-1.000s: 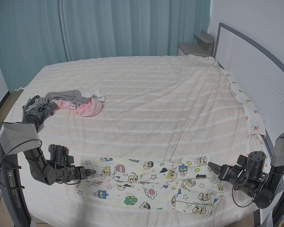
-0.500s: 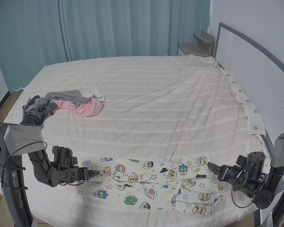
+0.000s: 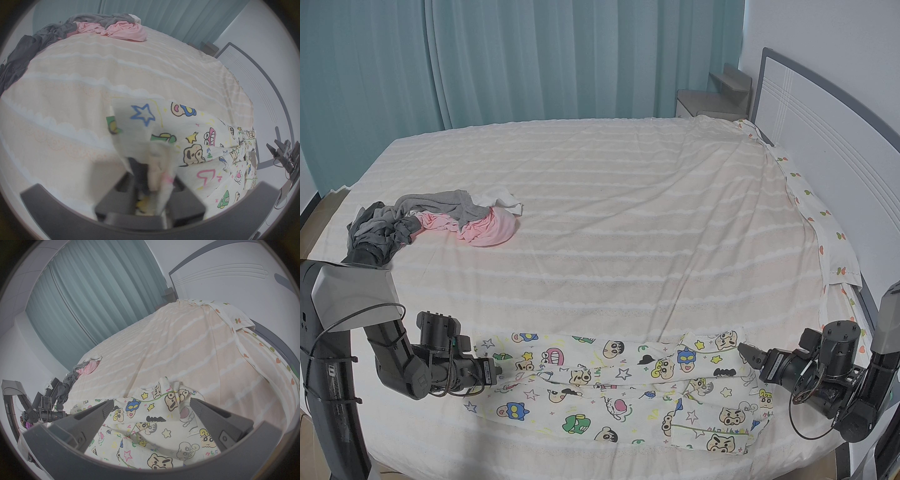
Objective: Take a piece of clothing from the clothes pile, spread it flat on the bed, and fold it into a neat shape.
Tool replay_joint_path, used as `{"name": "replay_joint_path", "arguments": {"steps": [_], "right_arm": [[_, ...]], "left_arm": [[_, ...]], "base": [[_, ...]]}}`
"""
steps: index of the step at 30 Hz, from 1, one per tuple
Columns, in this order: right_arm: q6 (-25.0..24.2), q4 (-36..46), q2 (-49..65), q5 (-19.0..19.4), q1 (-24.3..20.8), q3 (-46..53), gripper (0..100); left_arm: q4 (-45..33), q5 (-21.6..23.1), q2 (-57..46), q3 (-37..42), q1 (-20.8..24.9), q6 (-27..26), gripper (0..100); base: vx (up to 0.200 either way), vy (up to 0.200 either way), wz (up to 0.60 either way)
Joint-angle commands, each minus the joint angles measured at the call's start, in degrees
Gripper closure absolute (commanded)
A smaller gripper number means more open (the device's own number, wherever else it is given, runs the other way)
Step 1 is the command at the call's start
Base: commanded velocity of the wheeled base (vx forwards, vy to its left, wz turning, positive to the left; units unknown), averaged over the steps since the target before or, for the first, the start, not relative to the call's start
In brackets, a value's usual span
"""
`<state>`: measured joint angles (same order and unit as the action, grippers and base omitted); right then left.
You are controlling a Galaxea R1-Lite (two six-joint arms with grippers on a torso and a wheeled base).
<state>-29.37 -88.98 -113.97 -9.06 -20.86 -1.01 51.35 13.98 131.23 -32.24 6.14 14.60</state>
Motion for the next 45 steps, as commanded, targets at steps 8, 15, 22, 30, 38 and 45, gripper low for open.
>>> {"name": "replay_joint_path", "arguments": {"steps": [8,15,22,30,38,45], "right_arm": [[0.0,-0.8,0.2,0.0,0.0,0.8,0],[0.0,-0.8,0.9,0.0,0.1,0.8,0],[-0.1,-0.8,0.9,0.0,0.2,0.8,0],[-0.1,-0.8,0.9,0.0,0.3,0.8,0],[-0.1,-0.8,0.9,0.0,0.4,0.8,0],[-0.1,-0.8,0.9,0.0,0.4,0.8,0]], "left_arm": [[6.0,-0.1,-2.0,3.2,-2.1,0.0,100],[6.4,0.8,-3.0,4.6,-5.4,0.0,100],[6.4,4.7,-5.4,5.8,-10.2,0.2,100],[6.4,7.9,-7.3,6.0,-15.1,1.7,100],[6.3,13.4,-9.2,6.1,-22.0,3.3,100],[6.3,19.9,-9.8,5.8,-31.4,4.6,100]], "base": [[0.0,0.0,0.0],[0.0,0.0,0.0],[0.0,0.0,0.0],[0.0,0.0,0.0],[0.0,0.0,0.0],[0.0,0.0,0.0]]}}
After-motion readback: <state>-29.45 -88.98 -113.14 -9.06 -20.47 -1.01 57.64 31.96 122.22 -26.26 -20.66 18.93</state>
